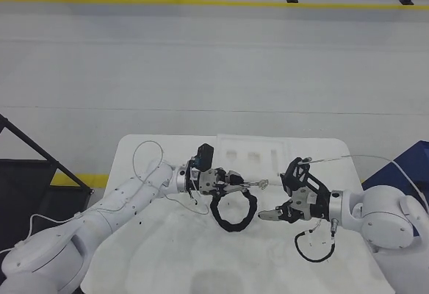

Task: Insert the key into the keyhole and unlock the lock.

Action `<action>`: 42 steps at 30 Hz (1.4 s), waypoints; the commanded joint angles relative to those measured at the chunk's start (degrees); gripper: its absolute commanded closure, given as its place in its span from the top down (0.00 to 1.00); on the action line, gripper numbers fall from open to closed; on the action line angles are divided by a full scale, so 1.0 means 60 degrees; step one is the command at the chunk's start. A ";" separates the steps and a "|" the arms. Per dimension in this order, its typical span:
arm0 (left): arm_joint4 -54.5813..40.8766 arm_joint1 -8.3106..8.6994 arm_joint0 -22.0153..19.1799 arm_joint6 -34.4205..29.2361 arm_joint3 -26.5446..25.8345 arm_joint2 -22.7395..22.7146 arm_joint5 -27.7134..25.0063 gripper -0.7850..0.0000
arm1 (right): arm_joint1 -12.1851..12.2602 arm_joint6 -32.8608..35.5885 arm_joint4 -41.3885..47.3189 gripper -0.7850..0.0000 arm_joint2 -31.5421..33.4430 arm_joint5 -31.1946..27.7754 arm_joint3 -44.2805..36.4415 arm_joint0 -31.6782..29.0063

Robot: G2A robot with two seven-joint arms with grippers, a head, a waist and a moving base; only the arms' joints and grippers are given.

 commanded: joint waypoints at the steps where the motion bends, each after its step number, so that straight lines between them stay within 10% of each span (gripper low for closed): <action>1: -0.0167 0.0068 -0.0088 -0.0002 -0.0101 0.0066 -0.0001 0.00 | -0.0001 0.0005 0.0000 1.00 -0.0001 0.0004 -0.0001 0.0003; 22: -0.0794 0.0135 -0.0105 -0.0446 -0.0322 0.0169 -0.0001 0.00 | -0.0074 -0.1452 -0.4344 1.00 -0.1168 0.0000 -0.1059 -0.0215; 42: -0.0294 0.0128 0.0059 -0.0493 -0.0374 -0.0191 -0.0001 0.00 | -0.0126 -0.1726 -0.4743 1.00 -0.1387 -0.0228 -0.0863 0.0181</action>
